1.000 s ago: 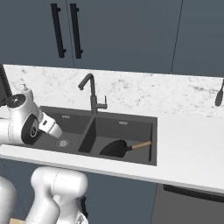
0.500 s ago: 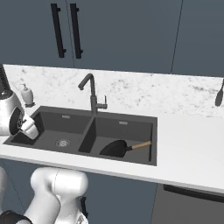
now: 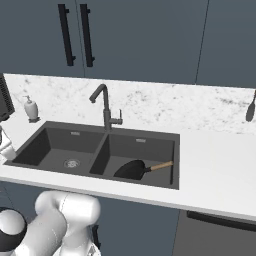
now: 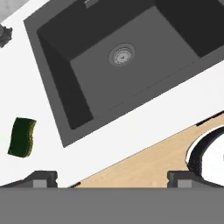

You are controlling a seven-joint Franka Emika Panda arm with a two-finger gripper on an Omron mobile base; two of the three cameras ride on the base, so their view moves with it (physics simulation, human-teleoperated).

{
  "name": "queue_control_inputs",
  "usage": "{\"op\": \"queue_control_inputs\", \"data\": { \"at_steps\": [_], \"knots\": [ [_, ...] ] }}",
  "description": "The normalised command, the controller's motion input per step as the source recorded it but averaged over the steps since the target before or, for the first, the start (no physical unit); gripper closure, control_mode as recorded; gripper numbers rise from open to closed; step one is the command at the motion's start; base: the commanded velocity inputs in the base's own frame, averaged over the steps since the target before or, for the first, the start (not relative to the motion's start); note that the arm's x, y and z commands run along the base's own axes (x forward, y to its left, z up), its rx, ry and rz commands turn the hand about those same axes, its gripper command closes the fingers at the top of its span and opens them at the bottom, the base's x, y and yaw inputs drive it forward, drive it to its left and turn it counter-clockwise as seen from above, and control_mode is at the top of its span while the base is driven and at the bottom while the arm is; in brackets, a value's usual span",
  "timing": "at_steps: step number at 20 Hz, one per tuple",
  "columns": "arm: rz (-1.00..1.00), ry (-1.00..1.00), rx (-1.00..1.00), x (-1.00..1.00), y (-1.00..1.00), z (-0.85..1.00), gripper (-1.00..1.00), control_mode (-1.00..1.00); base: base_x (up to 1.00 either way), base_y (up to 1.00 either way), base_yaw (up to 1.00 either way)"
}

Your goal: Pick the pan and sponge and place them into the sink. Then turn on the water.

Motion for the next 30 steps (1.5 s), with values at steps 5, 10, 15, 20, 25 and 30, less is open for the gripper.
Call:
{"op": "queue_control_inputs", "data": {
  "at_steps": [5, 10, 15, 20, 25, 30],
  "knots": [
    [-0.1, 0.12, 0.0, 0.22, 0.97, -0.11, -1.0, -1.0, 0.0, 0.0, 0.0],
    [-0.09, 0.13, 0.0, 0.24, 0.86, 0.0, -1.0, -1.0, 0.0, 0.0, 0.0],
    [-0.04, 0.08, 0.0, 0.21, 0.5, -0.12, -1.0, -1.0, 0.0, 0.0, 0.0],
    [0.0, 0.02, 0.0, 0.28, 0.25, -0.4, -1.0, -1.0, 0.0, 0.0, 0.0],
    [0.0, 0.05, 0.0, 0.49, 0.18, -0.28, -1.0, -1.0, 0.0, 0.0, 0.0],
    [0.0, 0.06, 0.0, 0.5, 0.26, -0.25, -1.0, -1.0, 0.0, 0.0, 0.0]
  ]
}}
